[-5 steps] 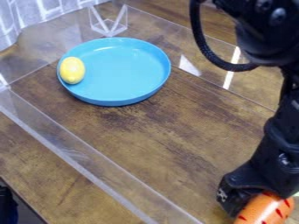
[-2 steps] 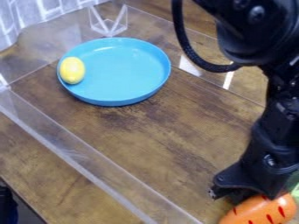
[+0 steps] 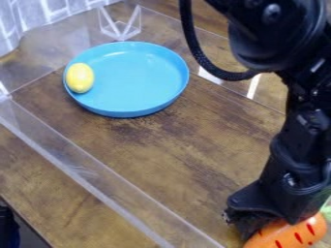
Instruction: Move the carrot to the right side
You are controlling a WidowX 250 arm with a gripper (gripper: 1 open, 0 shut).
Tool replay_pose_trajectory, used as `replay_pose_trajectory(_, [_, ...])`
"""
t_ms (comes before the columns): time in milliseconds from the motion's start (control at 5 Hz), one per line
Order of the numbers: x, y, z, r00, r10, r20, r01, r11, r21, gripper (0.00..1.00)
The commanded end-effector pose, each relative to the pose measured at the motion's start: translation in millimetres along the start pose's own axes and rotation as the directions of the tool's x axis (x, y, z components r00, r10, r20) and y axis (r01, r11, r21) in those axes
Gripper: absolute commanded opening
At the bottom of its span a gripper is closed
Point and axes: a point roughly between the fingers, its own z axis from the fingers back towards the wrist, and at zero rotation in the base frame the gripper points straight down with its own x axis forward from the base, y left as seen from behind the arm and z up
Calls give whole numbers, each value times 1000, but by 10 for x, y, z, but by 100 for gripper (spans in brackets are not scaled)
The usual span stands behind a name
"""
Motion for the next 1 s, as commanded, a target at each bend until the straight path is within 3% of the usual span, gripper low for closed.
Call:
replay_pose_trajectory(0, [85,0,124,1000,-4,6,4,1000,22,0])
replay_pose_trajectory(400, [103,117,148,995,-102,-5,102,994,27,0])
replay_pose_trajectory(800, [164,24,92,971,-236,-22,237,971,30,0])
